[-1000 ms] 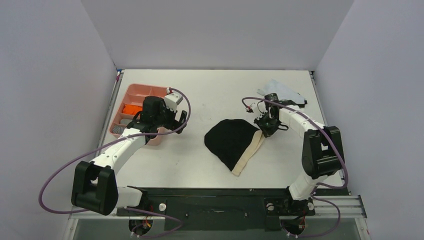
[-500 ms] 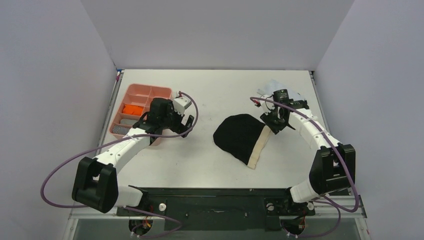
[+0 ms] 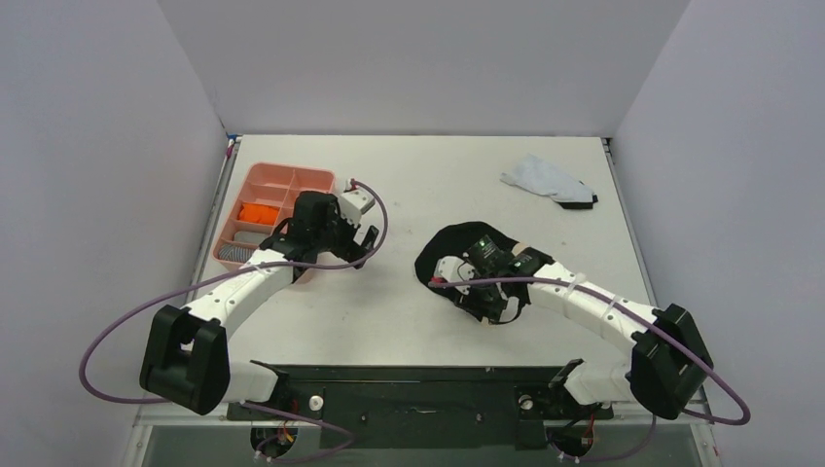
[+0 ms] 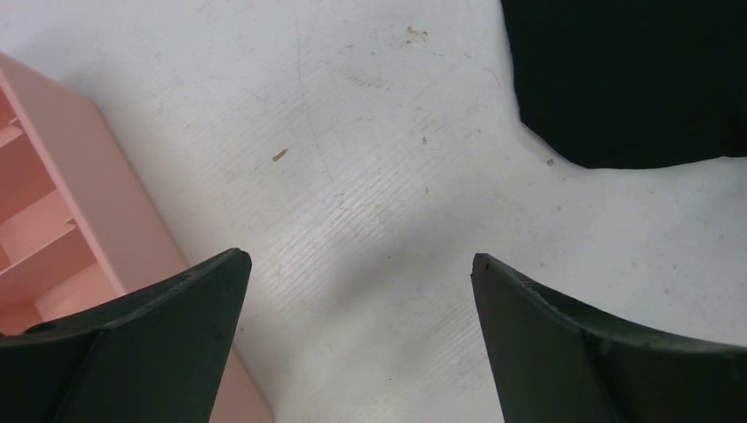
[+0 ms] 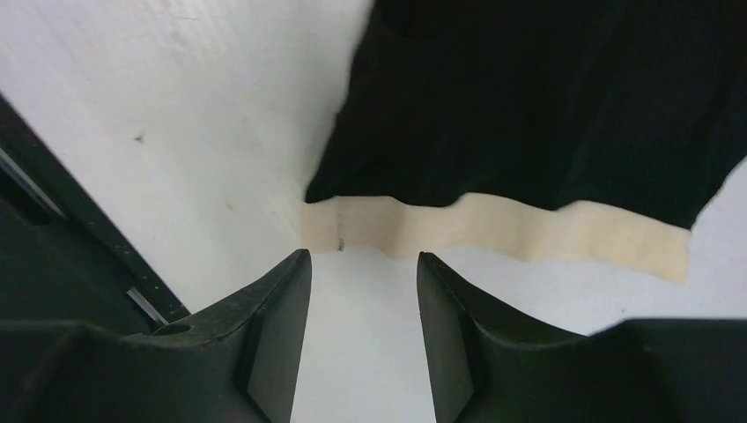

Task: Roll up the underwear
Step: Flatten out the underwear at the center of the board.

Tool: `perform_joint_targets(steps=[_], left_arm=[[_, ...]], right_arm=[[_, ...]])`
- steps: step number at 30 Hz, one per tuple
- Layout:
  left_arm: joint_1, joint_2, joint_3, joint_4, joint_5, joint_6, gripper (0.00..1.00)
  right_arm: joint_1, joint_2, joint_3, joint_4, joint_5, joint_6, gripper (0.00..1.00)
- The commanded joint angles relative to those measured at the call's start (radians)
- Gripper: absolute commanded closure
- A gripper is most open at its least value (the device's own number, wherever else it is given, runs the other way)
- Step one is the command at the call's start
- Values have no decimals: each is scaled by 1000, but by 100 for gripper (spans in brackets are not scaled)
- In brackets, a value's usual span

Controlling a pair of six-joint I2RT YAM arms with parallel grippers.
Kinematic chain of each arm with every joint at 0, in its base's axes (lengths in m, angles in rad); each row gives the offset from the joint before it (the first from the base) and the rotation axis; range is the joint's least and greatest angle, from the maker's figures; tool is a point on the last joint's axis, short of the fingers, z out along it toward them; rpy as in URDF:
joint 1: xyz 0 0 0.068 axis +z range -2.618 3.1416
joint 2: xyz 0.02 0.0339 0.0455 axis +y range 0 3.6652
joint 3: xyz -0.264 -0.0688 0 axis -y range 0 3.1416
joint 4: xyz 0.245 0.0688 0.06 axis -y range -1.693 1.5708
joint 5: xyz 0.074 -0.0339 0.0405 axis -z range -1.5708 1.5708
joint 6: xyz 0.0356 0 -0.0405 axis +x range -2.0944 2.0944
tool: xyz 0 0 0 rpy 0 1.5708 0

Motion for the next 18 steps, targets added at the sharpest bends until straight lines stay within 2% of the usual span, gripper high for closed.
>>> perform_joint_targets(steps=[1, 7, 18], left_arm=[[53, -35, 25, -12, -13, -3, 3], [102, -43, 43, -32, -14, -5, 3], [105, -39, 38, -30, -12, 3, 3]], right_arm=[[123, 4, -38, 66, 22, 56, 56], [171, 81, -65, 103, 73, 70, 56], [175, 198, -80, 106, 150, 78, 56]])
